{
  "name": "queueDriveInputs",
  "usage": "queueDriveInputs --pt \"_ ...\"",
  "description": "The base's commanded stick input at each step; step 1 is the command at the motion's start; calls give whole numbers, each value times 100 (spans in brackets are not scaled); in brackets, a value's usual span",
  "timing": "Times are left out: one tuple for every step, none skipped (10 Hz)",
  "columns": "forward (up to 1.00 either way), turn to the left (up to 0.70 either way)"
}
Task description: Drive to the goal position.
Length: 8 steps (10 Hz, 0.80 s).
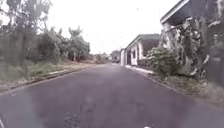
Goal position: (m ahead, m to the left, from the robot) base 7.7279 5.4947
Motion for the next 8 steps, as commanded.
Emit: queueDriveInputs --pt "85 0" --pt "85 0" --pt "85 0" --pt "85 0" --pt "85 0" --pt "85 0" --pt "85 0" --pt "85 0"
